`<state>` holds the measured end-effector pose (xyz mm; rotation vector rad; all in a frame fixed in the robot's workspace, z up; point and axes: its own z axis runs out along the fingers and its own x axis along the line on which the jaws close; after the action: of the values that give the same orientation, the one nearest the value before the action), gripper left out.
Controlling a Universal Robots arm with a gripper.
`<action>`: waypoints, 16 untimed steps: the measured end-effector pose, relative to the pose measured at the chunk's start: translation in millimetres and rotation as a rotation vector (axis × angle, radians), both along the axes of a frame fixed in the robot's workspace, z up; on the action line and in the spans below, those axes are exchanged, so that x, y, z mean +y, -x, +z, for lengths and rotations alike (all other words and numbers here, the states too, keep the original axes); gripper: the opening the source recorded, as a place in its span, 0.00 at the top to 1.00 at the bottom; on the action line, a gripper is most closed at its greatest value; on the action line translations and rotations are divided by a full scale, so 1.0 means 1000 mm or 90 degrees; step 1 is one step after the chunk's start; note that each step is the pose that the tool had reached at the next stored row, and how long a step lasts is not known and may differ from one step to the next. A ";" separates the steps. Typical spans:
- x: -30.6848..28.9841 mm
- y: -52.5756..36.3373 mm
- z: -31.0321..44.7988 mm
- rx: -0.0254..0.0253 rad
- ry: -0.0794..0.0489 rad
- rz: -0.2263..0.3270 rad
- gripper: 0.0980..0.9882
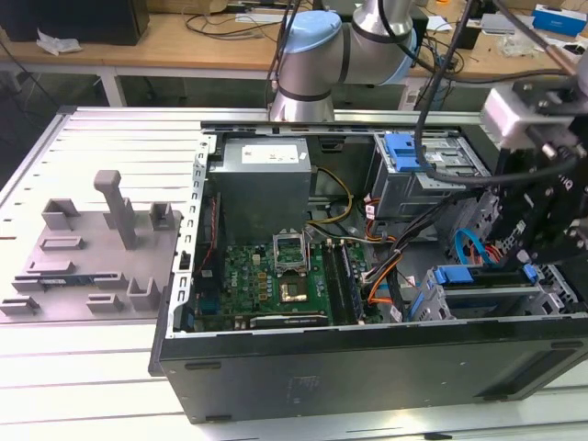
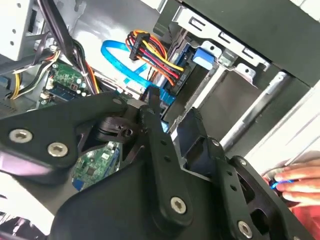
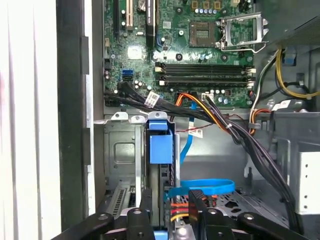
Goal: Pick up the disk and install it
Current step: 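Insert the second disk wire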
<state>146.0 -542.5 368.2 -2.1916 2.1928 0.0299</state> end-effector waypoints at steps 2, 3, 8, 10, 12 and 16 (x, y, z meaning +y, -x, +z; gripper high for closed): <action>0.0015 0.0000 0.0086 0.0000 0.001 0.000 0.64; 0.0024 0.0000 0.0171 -0.0002 0.002 0.000 0.64; 0.0061 0.0000 0.0350 -0.0015 0.004 0.000 0.80; 0.0064 0.0000 0.0352 -0.0018 0.005 0.000 0.93; 0.0064 0.0000 0.0352 -0.0019 0.005 0.000 0.99; 0.0064 0.0000 0.0353 -0.0023 0.005 0.000 0.99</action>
<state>146.0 -536.0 403.5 -2.1942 2.1950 0.0169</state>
